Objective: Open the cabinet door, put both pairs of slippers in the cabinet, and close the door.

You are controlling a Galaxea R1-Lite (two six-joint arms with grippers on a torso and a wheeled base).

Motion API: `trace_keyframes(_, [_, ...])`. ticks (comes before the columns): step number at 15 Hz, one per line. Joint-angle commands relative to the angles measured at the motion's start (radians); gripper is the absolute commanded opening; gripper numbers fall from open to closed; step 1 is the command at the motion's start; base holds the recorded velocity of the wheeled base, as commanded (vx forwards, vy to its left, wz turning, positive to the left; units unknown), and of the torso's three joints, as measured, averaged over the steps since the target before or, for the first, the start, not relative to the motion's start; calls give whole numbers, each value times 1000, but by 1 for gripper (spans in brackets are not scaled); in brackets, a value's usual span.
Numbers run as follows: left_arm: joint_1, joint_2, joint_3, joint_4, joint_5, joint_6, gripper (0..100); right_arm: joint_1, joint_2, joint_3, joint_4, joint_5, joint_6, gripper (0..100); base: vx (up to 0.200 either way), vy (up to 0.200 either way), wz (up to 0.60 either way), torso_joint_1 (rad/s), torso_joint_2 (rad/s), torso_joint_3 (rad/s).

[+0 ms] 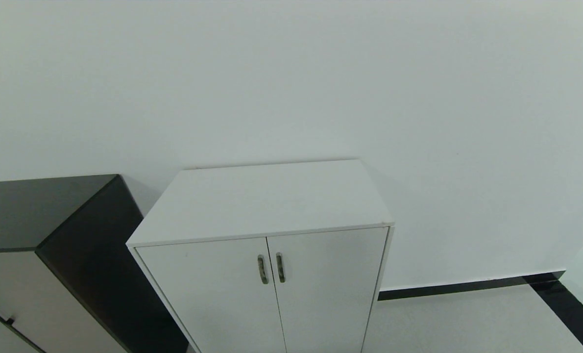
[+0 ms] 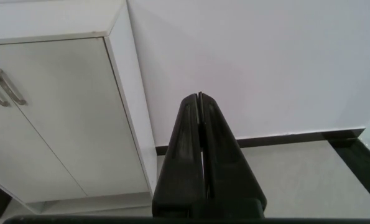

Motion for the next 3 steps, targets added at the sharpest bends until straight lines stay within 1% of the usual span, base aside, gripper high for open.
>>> trace_keyframes(1, [0,0,0,0,0,0,0,0,0,0,0,0,-2,0,0,0,0,0,0,0])
trace_keyframes(3, [0,0,0,0,0,0,0,0,0,0,0,0,-2,0,0,0,0,0,0,0])
